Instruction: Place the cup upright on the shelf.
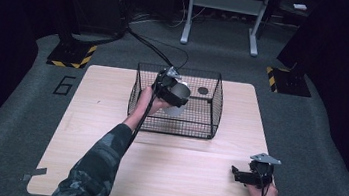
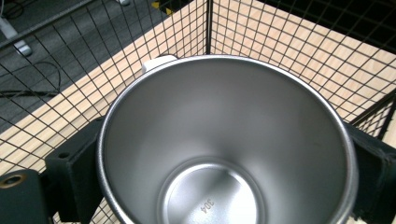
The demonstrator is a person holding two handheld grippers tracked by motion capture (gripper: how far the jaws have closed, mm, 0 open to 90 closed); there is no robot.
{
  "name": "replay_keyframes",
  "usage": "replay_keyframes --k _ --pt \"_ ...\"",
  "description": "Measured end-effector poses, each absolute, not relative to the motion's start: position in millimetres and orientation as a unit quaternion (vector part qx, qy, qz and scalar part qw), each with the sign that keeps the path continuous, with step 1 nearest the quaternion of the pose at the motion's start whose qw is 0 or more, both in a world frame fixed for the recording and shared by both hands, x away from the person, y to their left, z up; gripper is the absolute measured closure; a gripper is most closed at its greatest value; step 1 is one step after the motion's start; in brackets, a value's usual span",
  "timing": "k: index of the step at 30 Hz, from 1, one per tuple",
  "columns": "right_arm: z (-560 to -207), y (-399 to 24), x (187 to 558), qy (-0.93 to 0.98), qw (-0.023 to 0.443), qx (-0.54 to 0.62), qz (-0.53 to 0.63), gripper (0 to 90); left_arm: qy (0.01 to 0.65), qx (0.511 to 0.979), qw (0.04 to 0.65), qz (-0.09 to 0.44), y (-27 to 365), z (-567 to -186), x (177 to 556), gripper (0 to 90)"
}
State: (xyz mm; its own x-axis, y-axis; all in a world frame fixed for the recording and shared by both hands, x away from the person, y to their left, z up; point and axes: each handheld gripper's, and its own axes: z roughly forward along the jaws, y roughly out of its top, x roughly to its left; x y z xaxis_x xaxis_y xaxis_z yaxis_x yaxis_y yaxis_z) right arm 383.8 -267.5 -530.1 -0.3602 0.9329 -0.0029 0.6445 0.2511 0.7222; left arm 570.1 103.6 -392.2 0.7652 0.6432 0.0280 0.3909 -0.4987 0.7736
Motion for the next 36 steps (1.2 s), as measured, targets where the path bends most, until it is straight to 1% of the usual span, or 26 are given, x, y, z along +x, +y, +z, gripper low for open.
replay_keyframes --k 14,36 --pt "-530.1 -267.5 383.8 0.759 0.223 0.52 0.323 1.7 0.324 0.854 0.379 0.149 103.2 -410.4 585.5 6.6" --pt "-530.0 -267.3 383.9 0.758 0.223 0.52 0.324 1.7 0.334 0.861 0.357 0.141 96.5 -423.5 598.0 6.6"
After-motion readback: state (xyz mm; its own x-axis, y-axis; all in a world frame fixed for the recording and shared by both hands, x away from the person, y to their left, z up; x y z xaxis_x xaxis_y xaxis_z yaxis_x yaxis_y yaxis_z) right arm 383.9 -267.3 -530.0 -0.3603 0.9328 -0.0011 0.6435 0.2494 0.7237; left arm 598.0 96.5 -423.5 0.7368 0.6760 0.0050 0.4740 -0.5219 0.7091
